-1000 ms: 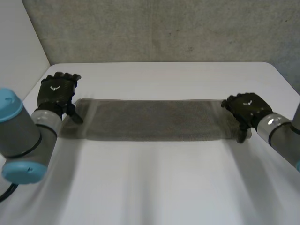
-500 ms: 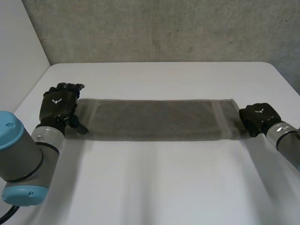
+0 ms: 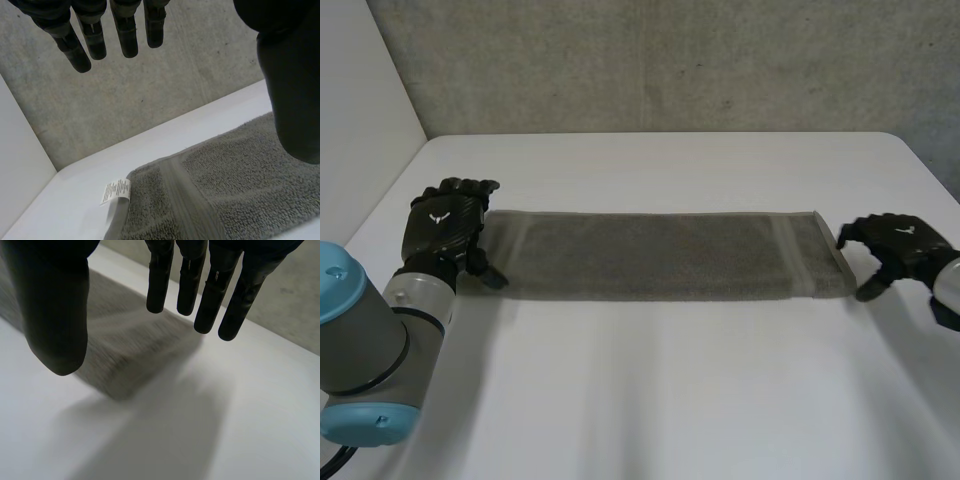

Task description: Fold the towel.

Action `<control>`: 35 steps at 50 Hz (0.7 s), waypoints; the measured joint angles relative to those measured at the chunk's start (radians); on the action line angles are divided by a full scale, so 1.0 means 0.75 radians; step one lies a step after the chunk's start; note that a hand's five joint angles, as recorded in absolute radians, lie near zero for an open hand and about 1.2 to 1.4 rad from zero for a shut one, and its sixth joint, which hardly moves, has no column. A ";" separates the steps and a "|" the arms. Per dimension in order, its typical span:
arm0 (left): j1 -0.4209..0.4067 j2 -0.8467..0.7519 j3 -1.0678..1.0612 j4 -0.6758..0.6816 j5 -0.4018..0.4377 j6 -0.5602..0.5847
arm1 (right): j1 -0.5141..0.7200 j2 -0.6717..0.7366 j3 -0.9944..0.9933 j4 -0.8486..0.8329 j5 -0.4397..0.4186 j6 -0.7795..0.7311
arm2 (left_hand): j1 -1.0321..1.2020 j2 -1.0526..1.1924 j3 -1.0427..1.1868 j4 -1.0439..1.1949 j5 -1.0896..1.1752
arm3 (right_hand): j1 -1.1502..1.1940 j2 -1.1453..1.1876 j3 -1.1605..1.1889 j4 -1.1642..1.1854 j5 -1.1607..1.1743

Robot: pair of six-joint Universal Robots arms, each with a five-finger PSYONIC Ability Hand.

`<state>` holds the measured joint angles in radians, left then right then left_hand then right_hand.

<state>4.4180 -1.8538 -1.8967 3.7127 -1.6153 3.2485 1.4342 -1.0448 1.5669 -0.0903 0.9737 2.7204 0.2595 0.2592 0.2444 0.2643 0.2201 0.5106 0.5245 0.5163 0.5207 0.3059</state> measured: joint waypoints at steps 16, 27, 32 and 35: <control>0.000 -0.002 -0.017 0.001 0.001 0.000 | 0.113 0.167 -0.041 -0.166 0.038 0.071 | -0.002 0.000 0.000 0.000 -0.002 | 0.180 0.145 0.173 0.164 0.229; -0.001 -0.003 -0.018 0.001 0.001 -0.001 | 0.122 0.222 -0.087 -0.164 0.110 0.036 | -0.002 0.000 0.000 0.000 -0.002 | 0.998 0.989 0.958 0.973 1.020; -0.002 -0.003 -0.018 0.001 0.001 -0.001 | 0.114 0.211 -0.087 -0.164 0.123 0.033 | -0.002 0.000 0.000 0.000 -0.002 | 1.086 1.067 1.045 1.094 1.132; -0.003 -0.002 -0.020 0.001 0.001 -0.001 | 0.103 0.185 -0.087 -0.159 0.136 0.031 | -0.002 0.000 0.000 0.000 -0.002 | 1.086 1.067 1.045 1.094 1.132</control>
<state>4.4160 -1.8553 -1.9117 3.7137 -1.6149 3.2479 1.5114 -0.9063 1.5016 -0.2095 1.0755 2.7437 0.2581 0.2590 0.2442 0.2643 0.2188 1.3255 1.3248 1.2999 1.3416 1.1551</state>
